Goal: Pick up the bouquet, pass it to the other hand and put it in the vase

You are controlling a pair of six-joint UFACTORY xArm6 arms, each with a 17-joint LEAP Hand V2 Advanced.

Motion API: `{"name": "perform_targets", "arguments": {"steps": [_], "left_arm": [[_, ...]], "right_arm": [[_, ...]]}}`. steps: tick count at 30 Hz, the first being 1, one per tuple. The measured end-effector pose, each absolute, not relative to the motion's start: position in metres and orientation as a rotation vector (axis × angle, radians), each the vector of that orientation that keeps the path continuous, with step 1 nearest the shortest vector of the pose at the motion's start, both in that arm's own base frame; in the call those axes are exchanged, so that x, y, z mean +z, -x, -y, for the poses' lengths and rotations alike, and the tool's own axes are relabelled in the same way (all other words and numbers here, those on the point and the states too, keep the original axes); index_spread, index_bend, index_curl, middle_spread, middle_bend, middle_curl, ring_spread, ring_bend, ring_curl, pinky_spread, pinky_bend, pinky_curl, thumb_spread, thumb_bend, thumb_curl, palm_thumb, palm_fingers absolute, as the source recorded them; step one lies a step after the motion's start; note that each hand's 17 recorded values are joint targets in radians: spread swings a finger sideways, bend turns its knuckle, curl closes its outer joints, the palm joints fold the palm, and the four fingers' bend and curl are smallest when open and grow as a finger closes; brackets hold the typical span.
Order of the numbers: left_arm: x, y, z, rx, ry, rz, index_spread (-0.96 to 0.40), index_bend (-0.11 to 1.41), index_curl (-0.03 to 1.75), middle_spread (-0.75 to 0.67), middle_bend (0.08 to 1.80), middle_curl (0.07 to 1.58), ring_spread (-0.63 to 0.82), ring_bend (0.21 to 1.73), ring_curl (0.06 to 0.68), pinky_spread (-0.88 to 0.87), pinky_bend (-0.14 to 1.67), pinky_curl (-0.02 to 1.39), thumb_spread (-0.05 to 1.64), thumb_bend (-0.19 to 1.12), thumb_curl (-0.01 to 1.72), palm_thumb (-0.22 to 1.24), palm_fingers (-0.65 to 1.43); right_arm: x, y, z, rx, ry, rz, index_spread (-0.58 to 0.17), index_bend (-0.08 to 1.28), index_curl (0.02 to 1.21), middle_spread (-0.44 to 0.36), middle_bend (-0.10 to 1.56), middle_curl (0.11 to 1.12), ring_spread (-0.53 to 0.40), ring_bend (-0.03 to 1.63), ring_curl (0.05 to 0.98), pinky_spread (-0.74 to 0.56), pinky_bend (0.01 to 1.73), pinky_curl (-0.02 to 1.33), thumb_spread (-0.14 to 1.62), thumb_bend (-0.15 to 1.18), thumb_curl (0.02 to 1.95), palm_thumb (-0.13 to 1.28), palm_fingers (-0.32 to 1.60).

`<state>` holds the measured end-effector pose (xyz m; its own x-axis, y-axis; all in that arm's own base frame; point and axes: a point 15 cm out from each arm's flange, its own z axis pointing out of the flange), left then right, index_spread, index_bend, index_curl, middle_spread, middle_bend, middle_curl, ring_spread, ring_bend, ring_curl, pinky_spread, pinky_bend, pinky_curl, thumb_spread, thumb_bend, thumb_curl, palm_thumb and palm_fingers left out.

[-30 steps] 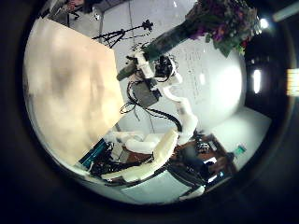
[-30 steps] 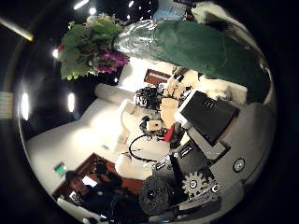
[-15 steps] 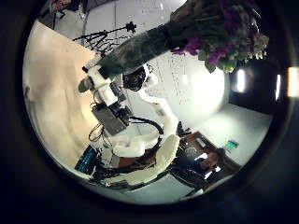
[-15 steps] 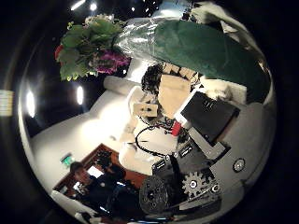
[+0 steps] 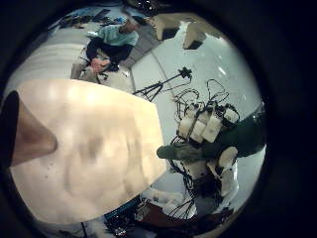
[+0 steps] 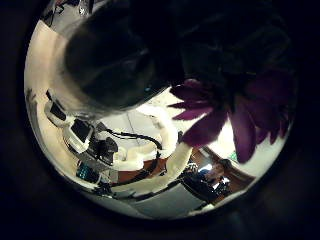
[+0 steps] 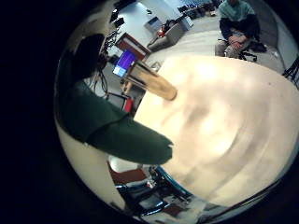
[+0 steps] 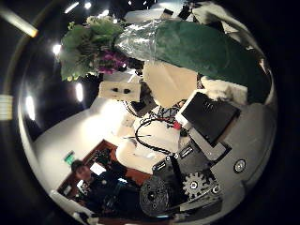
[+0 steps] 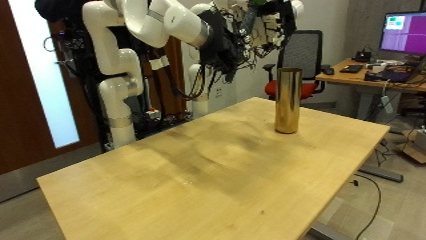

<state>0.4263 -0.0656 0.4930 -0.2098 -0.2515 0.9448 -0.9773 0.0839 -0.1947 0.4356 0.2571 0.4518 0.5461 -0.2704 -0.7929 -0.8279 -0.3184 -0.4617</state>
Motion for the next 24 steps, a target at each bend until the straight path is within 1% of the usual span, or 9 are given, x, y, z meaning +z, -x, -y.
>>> {"name": "perform_targets", "arguments": {"steps": [5, 7, 8, 11, 12, 13, 16, 20, 24], "left_arm": [[0.503, -0.422, 0.071, 1.192, -1.202, 1.534, 0.15, 0.18, 0.32, -0.08, 0.57, 0.45, 0.18, 0.62, 0.187, 0.19, 0.21, 0.29, 0.77, -0.03, 0.34, 0.24, 0.52], [0.505, -0.423, 0.073, 1.206, -1.193, 1.503, 0.05, 0.11, 0.30, -0.27, 0.74, 0.51, -0.12, 0.72, 0.200, -0.13, 0.42, 0.32, 0.81, -0.02, 0.34, 0.31, 0.84], [0.506, -0.423, 0.073, 1.216, -1.188, 1.488, 0.00, 0.12, 0.29, -0.34, 0.81, 0.56, -0.26, 0.79, 0.232, -0.30, 0.55, 0.37, 0.83, -0.02, 0.34, 0.34, 0.88], [0.512, -0.424, 0.073, 1.265, -1.172, 1.444, -0.08, 0.14, 0.27, -0.42, 0.88, 0.61, -0.41, 0.89, 0.280, -0.48, 0.70, 0.42, 0.87, -0.01, 0.35, 0.42, 0.98], [0.513, -0.425, 0.072, 1.286, -1.170, 1.433, -0.14, 0.16, 0.27, -0.45, 0.90, 0.64, -0.46, 1.04, 0.341, -0.56, 0.80, 0.46, 0.89, 0.02, 0.36, 0.53, 1.17], [0.515, -0.427, 0.070, 1.318, -1.173, 1.425, -0.23, 0.22, 0.29, -0.47, 0.93, 0.68, -0.49, 1.14, 0.398, -0.62, 0.92, 0.51, 0.92, 0.03, 0.37, 0.63, 1.20], [0.519, -0.434, 0.066, 1.400, -1.207, 1.420, -0.33, 0.31, 0.34, -0.49, 0.97, 0.72, -0.48, 1.21, 0.443, -0.64, 1.02, 0.55, 0.93, 0.03, 0.39, 0.74, 1.23], [0.517, -0.437, 0.063, 1.466, -1.246, 1.438, -0.50, 0.54, 0.51, -0.50, 1.06, 0.80, -0.45, 1.35, 0.509, -0.62, 1.14, 0.61, 0.82, 0.02, 0.48, 0.94, 1.18], [0.520, -0.438, 0.062, 1.505, -1.261, 1.461, -0.58, 0.61, 0.66, -0.49, 1.13, 0.85, -0.42, 1.40, 0.537, -0.59, 1.16, 0.63, 0.62, -0.01, 0.59, 1.03, 1.11]], "right_arm": [[0.447, -0.436, -0.261, 0.751, 1.864, -0.898, -0.255, 1.09, 1.02, -0.129, 1.39, 0.78, -0.207, 1.40, 0.719, -0.30, 1.02, 1.15, 0.15, -0.02, 0.94, 1.17, 1.10], [0.445, -0.435, -0.263, 0.755, 1.870, -0.899, -0.255, 1.09, 1.02, -0.126, 1.39, 0.78, -0.207, 1.40, 0.723, -0.30, 1.01, 1.15, 0.15, -0.02, 0.94, 1.17, 1.09], [0.443, -0.436, -0.263, 0.753, 1.869, -0.903, -0.255, 1.09, 1.02, -0.125, 1.39, 0.79, -0.208, 1.40, 0.725, -0.30, 1.01, 1.15, 0.15, -0.02, 0.94, 1.17, 1.09], [0.434, -0.439, -0.261, 0.751, 1.859, -0.933, -0.256, 1.09, 1.03, -0.128, 1.38, 0.79, -0.213, 1.39, 0.729, -0.30, 1.02, 1.16, 0.18, -0.03, 0.94, 1.15, 1.09], [0.431, -0.441, -0.261, 0.744, 1.856, -0.941, -0.256, 1.09, 1.03, -0.130, 1.38, 0.79, -0.213, 1.38, 0.730, -0.30, 1.03, 1.15, 0.23, -0.03, 0.94, 1.12, 1.09], [0.429, -0.443, -0.260, 0.736, 1.852, -0.951, -0.259, 1.07, 1.03, -0.131, 1.35, 0.79, -0.215, 1.36, 0.726, -0.30, 1.06, 1.15, 0.35, -0.05, 0.92, 1.05, 1.09], [0.415, -0.444, -0.256, 0.744, 1.843, -0.987, -0.261, 0.99, 0.99, -0.135, 1.28, 0.77, -0.215, 1.34, 0.705, -0.31, 1.07, 1.10, 0.62, -0.05, 0.84, 0.99, 1.07], [0.400, -0.445, -0.248, 0.768, 1.822, -1.029, -0.278, 0.85, 0.95, -0.145, 1.18, 0.74, -0.228, 1.29, 0.670, -0.35, 1.04, 1.02, 0.77, -0.05, 0.74, 0.90, 1.00], [0.391, -0.450, -0.237, 0.776, 1.792, -1.065, -0.294, 0.53, 0.89, -0.159, 1.04, 0.71, -0.264, 1.29, 0.646, -0.47, 0.96, 0.93, 0.83, -0.04, 0.66, 0.85, 0.62]]}}
